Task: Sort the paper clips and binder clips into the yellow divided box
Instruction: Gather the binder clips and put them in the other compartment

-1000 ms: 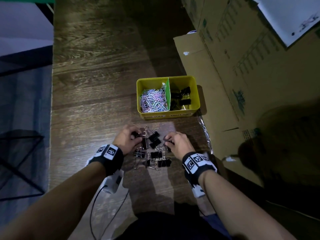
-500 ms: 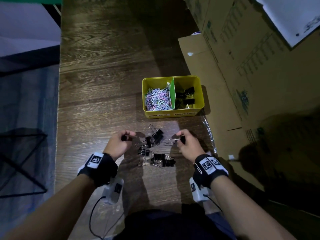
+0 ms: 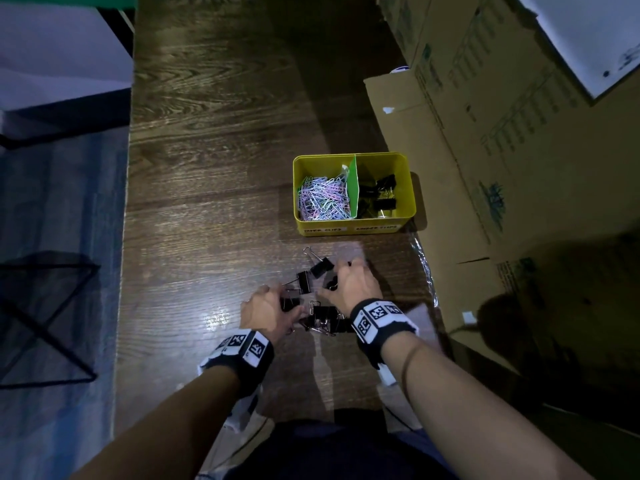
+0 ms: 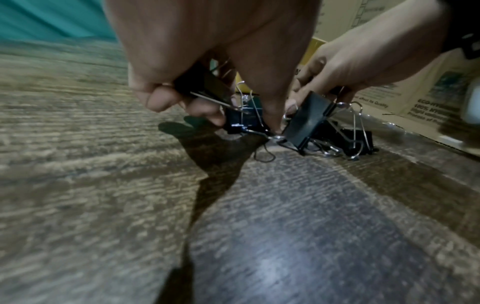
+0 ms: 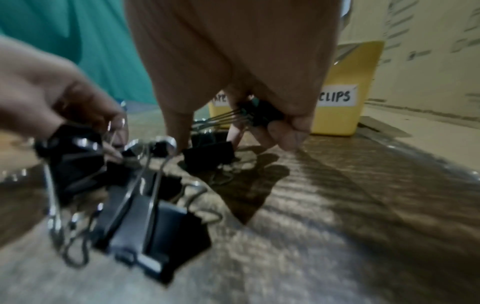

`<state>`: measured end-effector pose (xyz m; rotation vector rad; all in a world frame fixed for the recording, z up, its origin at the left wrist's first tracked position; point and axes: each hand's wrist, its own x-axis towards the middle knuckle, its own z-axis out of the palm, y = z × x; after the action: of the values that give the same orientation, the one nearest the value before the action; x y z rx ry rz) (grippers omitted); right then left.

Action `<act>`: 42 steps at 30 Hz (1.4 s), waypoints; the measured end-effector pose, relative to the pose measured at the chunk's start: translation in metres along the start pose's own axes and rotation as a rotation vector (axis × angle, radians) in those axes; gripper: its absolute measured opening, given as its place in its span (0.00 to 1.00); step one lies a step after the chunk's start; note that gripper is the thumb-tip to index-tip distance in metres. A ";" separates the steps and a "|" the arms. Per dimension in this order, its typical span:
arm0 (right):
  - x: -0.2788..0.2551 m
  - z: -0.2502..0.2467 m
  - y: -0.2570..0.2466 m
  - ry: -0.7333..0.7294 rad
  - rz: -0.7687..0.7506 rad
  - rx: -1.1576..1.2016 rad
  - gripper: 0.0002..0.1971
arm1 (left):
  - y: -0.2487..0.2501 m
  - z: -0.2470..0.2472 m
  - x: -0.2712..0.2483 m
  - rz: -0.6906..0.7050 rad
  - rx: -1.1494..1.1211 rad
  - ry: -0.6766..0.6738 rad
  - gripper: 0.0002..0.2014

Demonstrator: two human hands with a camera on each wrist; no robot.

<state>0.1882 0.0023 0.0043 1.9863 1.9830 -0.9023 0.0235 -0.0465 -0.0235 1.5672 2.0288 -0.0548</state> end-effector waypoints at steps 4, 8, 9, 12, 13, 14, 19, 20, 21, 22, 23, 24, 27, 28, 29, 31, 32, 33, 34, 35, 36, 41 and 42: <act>0.001 0.008 0.005 0.002 0.030 0.079 0.30 | -0.012 -0.007 0.002 0.013 -0.076 -0.040 0.26; -0.004 0.006 0.016 -0.021 -0.003 0.060 0.28 | -0.022 -0.019 0.003 -0.042 -0.427 -0.019 0.13; -0.006 0.004 0.019 -0.022 0.013 0.089 0.27 | -0.023 -0.021 0.004 -0.109 -0.606 -0.023 0.12; -0.009 -0.007 0.033 0.056 0.154 0.502 0.16 | -0.017 -0.032 0.007 -0.266 -1.212 -0.073 0.07; -0.009 -0.010 0.037 0.079 0.206 0.705 0.12 | -0.013 -0.041 0.008 -0.290 -1.356 -0.106 0.08; -0.010 -0.014 0.041 0.093 0.254 0.905 0.08 | -0.008 -0.051 0.008 -0.302 -1.479 -0.155 0.09; -0.015 -0.047 0.051 0.150 0.255 1.591 0.05 | 0.038 -0.101 0.012 -0.124 -1.696 -0.377 0.18; -0.016 -0.052 0.054 0.138 0.214 1.661 0.06 | 0.052 -0.109 0.016 -0.070 -1.689 -0.404 0.17; -0.017 -0.056 0.057 0.129 0.175 1.714 0.07 | 0.066 -0.117 0.023 -0.010 -1.673 -0.430 0.16; -0.018 -0.061 0.059 0.122 0.148 1.760 0.06 | 0.080 -0.124 0.031 0.046 -1.644 -0.456 0.14; -0.019 -0.065 0.061 0.123 0.127 1.786 0.06 | 0.096 -0.130 0.039 0.097 -1.592 -0.471 0.11; -0.020 -0.069 0.062 0.127 0.109 1.800 0.06 | 0.111 -0.135 0.048 0.140 -1.519 -0.474 0.08; -0.021 -0.079 0.065 0.131 0.064 1.789 0.05 | 0.160 -0.143 0.071 0.275 -1.170 -0.423 0.06; -0.021 -0.082 0.066 0.132 0.060 1.786 0.04 | 0.176 -0.143 0.076 0.333 -1.015 -0.393 0.08; -0.019 -0.085 0.068 0.137 0.058 1.787 0.04 | 0.190 -0.140 0.083 0.389 -0.837 -0.359 0.09; -0.014 -0.094 0.071 0.159 0.044 1.753 0.07 | 0.209 -0.130 0.096 0.494 -0.474 -0.294 0.11; -0.010 -0.101 0.073 0.169 0.034 1.719 0.08 | 0.215 -0.124 0.101 0.541 -0.319 -0.264 0.12; -0.006 -0.107 0.074 0.179 0.023 1.678 0.09 | 0.219 -0.118 0.105 0.575 -0.183 -0.235 0.14; -0.001 -0.114 0.075 0.191 0.019 1.630 0.12 | 0.221 -0.113 0.108 0.595 -0.069 -0.209 0.16; 0.004 -0.121 0.075 0.209 0.020 1.582 0.15 | 0.223 -0.108 0.108 0.594 0.026 -0.191 0.19; 0.010 -0.128 0.075 0.231 0.028 1.542 0.17 | 0.223 -0.104 0.109 0.585 0.095 -0.179 0.21; 0.047 -0.154 0.067 0.266 0.048 1.270 0.26 | 0.209 -0.106 0.100 0.631 0.060 -0.114 0.17; 0.054 -0.157 0.064 0.268 0.049 1.195 0.27 | 0.201 -0.110 0.098 0.638 0.000 -0.073 0.14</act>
<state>0.2886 0.1267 0.0818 2.7668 1.5738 -2.2679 0.1451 0.1424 0.0843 2.1014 1.3933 0.1289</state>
